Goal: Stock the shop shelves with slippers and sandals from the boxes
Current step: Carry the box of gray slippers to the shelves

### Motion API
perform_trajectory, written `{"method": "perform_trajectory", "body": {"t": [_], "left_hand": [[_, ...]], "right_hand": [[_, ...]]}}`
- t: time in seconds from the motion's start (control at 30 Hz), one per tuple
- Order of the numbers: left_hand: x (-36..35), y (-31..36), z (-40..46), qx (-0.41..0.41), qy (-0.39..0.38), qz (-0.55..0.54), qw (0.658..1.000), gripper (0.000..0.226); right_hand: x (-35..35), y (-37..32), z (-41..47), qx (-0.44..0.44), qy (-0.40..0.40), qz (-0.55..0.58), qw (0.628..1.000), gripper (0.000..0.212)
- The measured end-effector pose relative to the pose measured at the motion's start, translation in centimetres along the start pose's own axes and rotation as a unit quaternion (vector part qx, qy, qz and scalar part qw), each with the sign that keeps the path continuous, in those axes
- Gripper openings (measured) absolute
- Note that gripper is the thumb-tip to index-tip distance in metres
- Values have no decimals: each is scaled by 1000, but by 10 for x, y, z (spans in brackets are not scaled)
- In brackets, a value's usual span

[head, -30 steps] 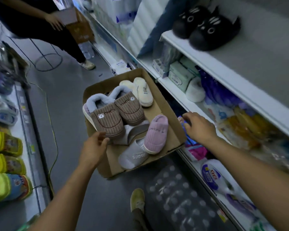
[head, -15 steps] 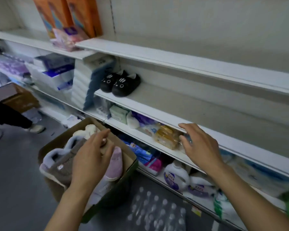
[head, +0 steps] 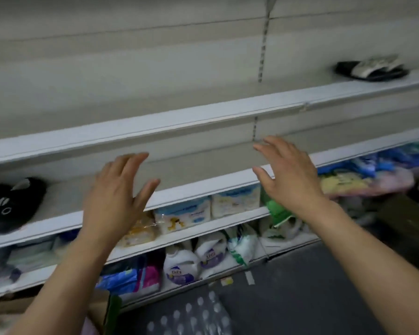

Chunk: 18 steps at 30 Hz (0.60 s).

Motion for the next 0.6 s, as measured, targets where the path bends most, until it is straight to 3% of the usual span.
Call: {"method": "perform_trajectory", "body": {"t": [0.33, 0.6], "left_hand": [[-62, 272, 88, -228, 2, -74, 971, 51], [-132, 549, 132, -313, -12, -179, 933, 53]], "right_hand": [[146, 221, -126, -203, 78, -128, 968, 53], [239, 432, -235, -340, 42, -199, 918, 54]]}}
Point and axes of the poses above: each hand's wrist, its own z-axis towards the middle knuckle, its own x-axis out of the back of the hand, y = z × x, the point moved 9 cm from there along z, towards the middle knuckle, and after that the axes turned 8 degrees about -y, right-handed, at the moved point
